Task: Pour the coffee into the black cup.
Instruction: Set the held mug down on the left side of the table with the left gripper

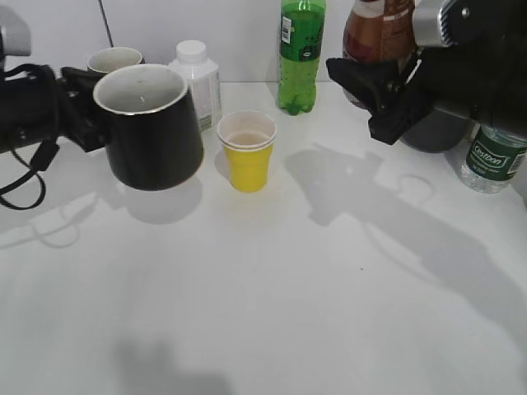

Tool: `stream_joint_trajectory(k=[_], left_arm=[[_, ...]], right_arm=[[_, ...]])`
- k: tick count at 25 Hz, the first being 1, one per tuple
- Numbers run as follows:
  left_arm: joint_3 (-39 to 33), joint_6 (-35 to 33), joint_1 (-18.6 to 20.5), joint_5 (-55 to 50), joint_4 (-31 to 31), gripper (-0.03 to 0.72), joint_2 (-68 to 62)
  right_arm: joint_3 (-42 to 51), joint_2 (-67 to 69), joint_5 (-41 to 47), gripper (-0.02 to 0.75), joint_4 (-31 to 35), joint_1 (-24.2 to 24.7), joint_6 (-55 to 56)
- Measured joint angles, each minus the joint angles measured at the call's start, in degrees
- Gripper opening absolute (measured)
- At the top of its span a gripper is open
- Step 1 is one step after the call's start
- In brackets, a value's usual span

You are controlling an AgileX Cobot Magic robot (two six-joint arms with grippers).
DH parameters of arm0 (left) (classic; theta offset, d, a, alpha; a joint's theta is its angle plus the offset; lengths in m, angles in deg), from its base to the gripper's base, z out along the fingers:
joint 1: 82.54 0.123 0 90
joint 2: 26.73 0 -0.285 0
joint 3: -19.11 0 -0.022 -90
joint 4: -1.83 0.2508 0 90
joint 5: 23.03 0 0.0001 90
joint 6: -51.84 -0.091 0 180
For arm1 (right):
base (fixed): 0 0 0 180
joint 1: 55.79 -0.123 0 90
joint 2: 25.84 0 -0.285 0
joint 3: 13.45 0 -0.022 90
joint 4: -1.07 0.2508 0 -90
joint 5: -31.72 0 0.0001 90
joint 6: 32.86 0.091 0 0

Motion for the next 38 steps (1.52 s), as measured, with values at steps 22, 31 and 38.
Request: stream_joint_trajectory(k=[22, 31, 38], left_arm=[[-5.93, -22.93, 1.24, 3.33, -38.87, 0.035, -12.39], [-1.70, -23.04, 1.24, 4.37, -40.97, 0.034, -18.04], [-1.52, -23.04, 1.24, 4.86, -40.76, 0.052, -18.36]], right_arm=[[0.00, 0.00, -0.37, 0.528, 1.75, 0.00, 0.11], [0.00, 0.00, -0.37, 0.528, 1.75, 0.00, 0.11], [0.00, 0.00, -0.37, 0.528, 1.75, 0.00, 0.11]])
